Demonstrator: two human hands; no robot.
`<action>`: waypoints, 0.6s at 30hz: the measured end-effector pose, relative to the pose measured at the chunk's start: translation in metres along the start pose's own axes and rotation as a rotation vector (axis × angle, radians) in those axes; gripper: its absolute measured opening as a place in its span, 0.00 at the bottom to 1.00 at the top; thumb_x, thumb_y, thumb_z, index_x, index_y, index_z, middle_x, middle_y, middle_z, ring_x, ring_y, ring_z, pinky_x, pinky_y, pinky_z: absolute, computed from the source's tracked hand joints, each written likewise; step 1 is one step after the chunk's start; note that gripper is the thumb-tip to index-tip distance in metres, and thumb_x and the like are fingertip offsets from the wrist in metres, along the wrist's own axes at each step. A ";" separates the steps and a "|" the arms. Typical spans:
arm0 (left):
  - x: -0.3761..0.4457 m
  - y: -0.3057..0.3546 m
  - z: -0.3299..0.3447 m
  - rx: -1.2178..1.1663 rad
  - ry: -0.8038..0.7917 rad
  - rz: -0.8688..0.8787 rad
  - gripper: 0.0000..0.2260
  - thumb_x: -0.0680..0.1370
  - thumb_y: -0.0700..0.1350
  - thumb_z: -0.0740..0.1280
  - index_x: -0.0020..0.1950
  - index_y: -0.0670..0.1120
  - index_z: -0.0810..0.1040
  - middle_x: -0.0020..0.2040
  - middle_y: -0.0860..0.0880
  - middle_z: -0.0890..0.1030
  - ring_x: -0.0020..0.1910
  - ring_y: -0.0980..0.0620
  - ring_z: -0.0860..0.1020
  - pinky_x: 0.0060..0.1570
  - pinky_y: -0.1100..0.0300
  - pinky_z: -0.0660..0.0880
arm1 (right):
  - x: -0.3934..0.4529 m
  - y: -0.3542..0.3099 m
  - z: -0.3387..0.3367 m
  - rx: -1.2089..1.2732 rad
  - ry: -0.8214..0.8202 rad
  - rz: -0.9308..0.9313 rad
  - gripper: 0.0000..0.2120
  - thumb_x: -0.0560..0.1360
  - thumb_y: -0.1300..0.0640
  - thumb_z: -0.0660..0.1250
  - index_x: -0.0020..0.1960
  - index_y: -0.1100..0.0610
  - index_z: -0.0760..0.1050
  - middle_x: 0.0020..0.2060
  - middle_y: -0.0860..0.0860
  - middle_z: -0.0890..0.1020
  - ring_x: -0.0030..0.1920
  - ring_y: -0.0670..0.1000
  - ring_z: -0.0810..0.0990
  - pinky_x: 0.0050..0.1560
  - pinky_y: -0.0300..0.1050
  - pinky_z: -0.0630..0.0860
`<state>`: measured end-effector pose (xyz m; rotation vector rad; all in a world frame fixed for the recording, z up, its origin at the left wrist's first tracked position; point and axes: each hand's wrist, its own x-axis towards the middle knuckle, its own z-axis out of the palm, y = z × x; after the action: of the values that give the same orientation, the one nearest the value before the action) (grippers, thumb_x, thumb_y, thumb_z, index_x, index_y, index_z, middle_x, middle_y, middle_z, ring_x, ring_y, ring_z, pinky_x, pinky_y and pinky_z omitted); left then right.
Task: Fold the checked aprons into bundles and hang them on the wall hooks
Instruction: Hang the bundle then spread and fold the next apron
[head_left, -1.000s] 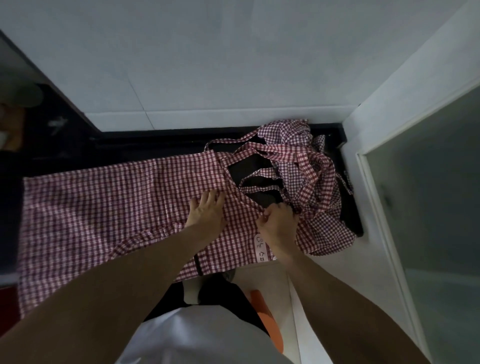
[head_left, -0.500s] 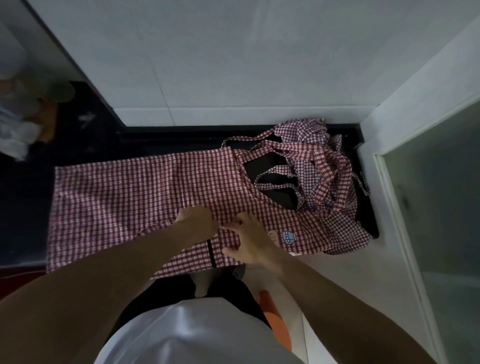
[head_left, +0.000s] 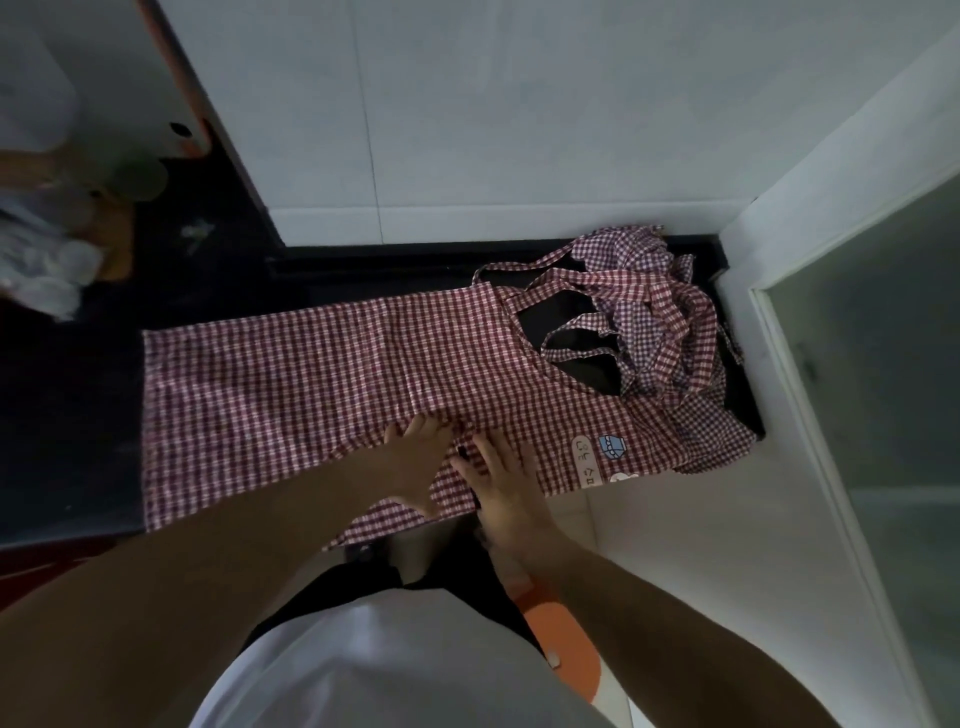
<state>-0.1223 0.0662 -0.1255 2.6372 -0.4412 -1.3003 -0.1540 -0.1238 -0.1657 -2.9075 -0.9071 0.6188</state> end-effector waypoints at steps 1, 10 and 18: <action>-0.006 -0.006 0.004 0.008 0.013 0.021 0.48 0.71 0.59 0.74 0.80 0.45 0.50 0.77 0.44 0.53 0.77 0.42 0.51 0.75 0.36 0.53 | 0.003 -0.008 -0.003 0.025 0.006 0.029 0.39 0.64 0.45 0.78 0.70 0.45 0.65 0.73 0.56 0.66 0.74 0.62 0.66 0.67 0.72 0.67; -0.024 0.003 0.022 -0.081 0.269 -0.159 0.39 0.73 0.66 0.67 0.73 0.44 0.59 0.70 0.43 0.66 0.68 0.41 0.68 0.62 0.45 0.71 | 0.038 -0.030 -0.063 0.460 -0.052 0.464 0.13 0.79 0.46 0.59 0.42 0.50 0.77 0.43 0.47 0.80 0.54 0.53 0.77 0.74 0.68 0.49; -0.027 -0.053 0.011 -0.312 0.332 -0.127 0.12 0.81 0.39 0.61 0.63 0.44 0.76 0.59 0.44 0.78 0.55 0.46 0.78 0.56 0.52 0.78 | 0.033 -0.036 -0.069 0.114 0.023 0.113 0.28 0.69 0.41 0.73 0.65 0.48 0.71 0.60 0.46 0.77 0.61 0.50 0.74 0.70 0.54 0.62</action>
<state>-0.1367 0.1246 -0.1271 2.5714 -0.0194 -0.8495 -0.1221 -0.0701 -0.1092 -2.8719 -0.6853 0.6199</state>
